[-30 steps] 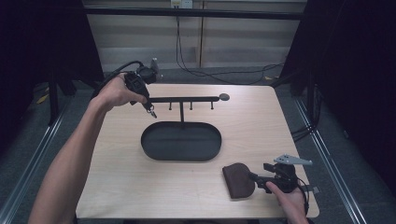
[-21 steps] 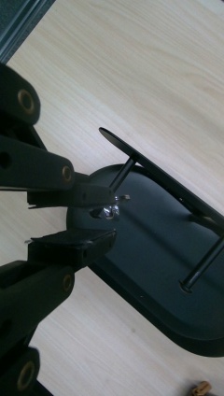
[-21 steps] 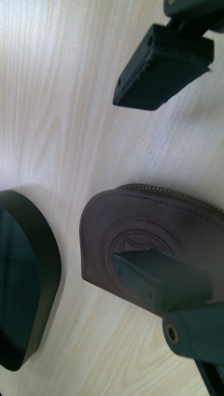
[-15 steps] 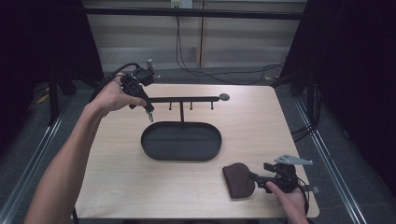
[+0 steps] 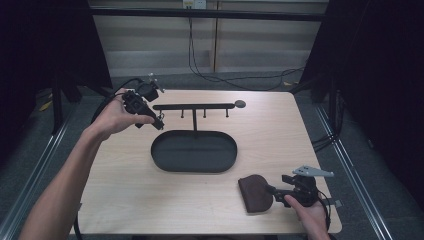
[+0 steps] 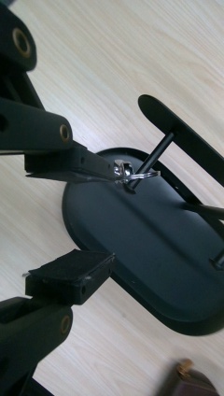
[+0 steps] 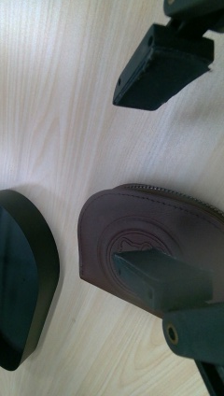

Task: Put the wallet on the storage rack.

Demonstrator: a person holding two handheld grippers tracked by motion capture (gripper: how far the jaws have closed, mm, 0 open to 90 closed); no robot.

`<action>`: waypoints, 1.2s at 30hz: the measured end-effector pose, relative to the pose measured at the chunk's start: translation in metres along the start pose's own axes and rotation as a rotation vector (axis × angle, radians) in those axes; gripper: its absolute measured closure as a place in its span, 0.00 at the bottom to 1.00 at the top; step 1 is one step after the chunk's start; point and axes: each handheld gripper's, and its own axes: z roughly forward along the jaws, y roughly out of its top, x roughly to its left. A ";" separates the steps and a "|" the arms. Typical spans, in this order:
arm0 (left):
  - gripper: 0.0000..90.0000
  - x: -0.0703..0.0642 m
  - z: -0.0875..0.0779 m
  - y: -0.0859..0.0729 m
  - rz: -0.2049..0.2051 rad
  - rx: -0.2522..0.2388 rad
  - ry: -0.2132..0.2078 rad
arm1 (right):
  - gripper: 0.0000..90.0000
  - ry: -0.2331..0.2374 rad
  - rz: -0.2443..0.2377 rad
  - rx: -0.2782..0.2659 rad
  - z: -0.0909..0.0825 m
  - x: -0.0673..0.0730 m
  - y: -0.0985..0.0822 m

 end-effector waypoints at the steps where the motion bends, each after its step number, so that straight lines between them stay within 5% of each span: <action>1: 0.57 0.000 0.000 -0.003 -0.013 -0.017 -0.002 | 0.22 0.001 0.002 0.001 0.000 0.000 0.000; 21: 0.34 -0.009 0.011 -0.071 -0.088 -0.246 -0.007 | 0.21 -0.004 0.003 0.002 0.002 0.000 0.001; 24: 0.31 -0.010 0.016 -0.081 -0.114 -0.264 -0.031 | 0.21 -0.004 0.001 0.004 0.002 0.001 0.000; 28: 0.22 -0.012 0.025 -0.091 -0.092 -0.260 -0.051 | 0.21 -0.002 0.004 0.002 0.001 0.001 0.000; 36: 0.19 -0.015 0.051 -0.124 -0.156 -0.307 -0.093 | 0.21 0.006 0.028 -0.002 -0.001 -0.002 0.000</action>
